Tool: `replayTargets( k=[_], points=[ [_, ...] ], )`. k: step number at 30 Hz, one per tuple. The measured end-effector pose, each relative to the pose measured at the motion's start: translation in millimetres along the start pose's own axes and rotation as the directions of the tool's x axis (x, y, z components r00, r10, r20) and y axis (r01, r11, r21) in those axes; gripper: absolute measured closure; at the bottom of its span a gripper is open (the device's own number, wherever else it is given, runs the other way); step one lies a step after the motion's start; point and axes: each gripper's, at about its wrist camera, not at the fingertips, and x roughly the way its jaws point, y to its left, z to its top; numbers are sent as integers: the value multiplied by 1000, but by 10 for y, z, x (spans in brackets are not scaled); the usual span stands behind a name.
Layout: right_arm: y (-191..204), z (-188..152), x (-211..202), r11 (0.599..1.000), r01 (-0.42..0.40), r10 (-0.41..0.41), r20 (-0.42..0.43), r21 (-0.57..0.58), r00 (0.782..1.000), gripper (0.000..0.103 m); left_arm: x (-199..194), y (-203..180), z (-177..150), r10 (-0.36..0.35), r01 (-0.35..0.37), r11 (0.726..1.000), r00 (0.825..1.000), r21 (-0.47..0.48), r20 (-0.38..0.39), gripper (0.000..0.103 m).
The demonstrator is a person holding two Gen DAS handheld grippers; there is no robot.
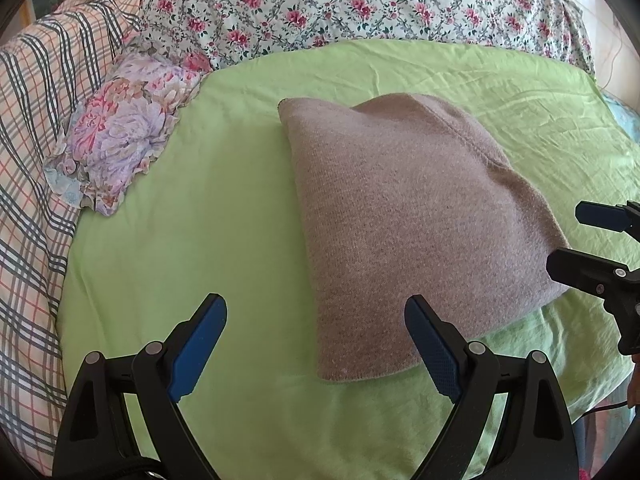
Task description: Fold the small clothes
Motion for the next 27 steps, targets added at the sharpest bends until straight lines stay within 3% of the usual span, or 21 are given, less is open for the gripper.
replayTargets(
  k=[27],
  points=[
    [-20,16,32,1000,-3,3,-3,1,1000,6,-7,15,9,-11,11,1000,1000,1,5,12]
  ],
)
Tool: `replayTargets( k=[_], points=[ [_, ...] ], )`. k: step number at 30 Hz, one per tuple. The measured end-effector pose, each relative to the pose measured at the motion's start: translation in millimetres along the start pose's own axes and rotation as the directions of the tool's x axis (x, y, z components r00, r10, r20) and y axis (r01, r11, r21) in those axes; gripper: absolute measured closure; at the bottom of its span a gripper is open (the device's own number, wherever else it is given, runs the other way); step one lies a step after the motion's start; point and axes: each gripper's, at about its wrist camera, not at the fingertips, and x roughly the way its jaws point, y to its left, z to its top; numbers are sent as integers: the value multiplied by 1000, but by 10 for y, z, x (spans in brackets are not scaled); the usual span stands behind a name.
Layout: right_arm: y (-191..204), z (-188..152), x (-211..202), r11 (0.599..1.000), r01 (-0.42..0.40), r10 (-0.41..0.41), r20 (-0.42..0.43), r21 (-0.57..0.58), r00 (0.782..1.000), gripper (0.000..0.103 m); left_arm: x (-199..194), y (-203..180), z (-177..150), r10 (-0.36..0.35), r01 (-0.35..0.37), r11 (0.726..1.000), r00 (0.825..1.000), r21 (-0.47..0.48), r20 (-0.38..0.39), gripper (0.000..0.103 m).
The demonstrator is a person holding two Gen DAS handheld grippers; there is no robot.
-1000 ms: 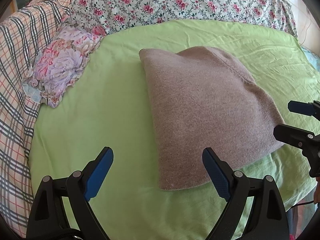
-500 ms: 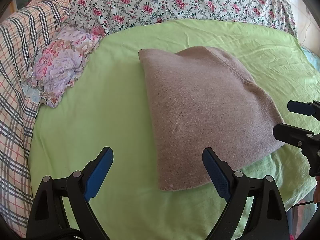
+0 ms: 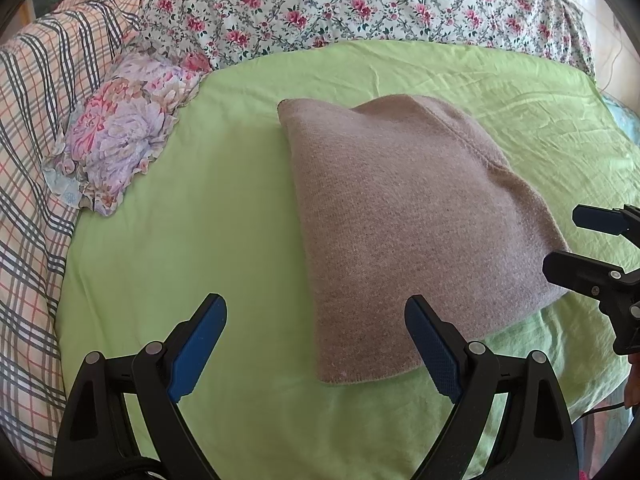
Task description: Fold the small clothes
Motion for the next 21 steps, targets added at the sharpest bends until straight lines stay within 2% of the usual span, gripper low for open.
replayTargets(
  k=[21],
  points=[
    [-44,124,35,1000,-3,3,9,5,1000,6,46,-54,111,-5,5,1000,1000,20,2,12]
  ],
)
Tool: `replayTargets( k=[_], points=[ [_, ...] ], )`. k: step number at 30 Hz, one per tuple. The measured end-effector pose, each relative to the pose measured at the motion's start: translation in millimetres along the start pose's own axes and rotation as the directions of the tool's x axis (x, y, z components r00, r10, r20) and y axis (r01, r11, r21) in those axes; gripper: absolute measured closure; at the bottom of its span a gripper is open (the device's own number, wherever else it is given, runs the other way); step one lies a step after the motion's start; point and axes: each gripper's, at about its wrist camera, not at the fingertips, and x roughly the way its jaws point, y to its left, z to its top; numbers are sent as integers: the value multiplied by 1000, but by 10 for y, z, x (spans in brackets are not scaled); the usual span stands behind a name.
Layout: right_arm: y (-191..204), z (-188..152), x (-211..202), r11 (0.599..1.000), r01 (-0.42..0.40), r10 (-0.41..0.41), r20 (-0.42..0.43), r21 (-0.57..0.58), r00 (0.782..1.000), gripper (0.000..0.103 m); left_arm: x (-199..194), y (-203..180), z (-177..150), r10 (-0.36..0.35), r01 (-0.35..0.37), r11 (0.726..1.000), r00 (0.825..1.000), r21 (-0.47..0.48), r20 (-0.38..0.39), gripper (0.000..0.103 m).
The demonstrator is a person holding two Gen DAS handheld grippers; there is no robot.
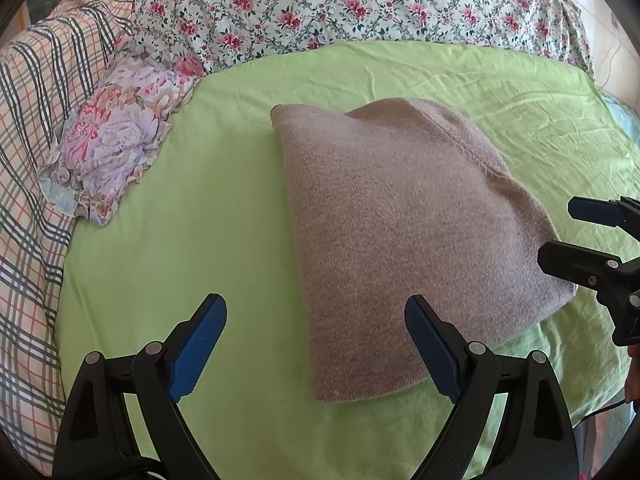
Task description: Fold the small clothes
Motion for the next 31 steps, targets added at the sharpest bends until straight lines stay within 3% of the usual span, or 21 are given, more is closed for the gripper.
replayTargets(
  k=[31],
  points=[
    [-125,138,156,1000,2,-2,-5,15,1000,6,120,63,179,48,-47,998,999,-34,11,12]
  ],
)
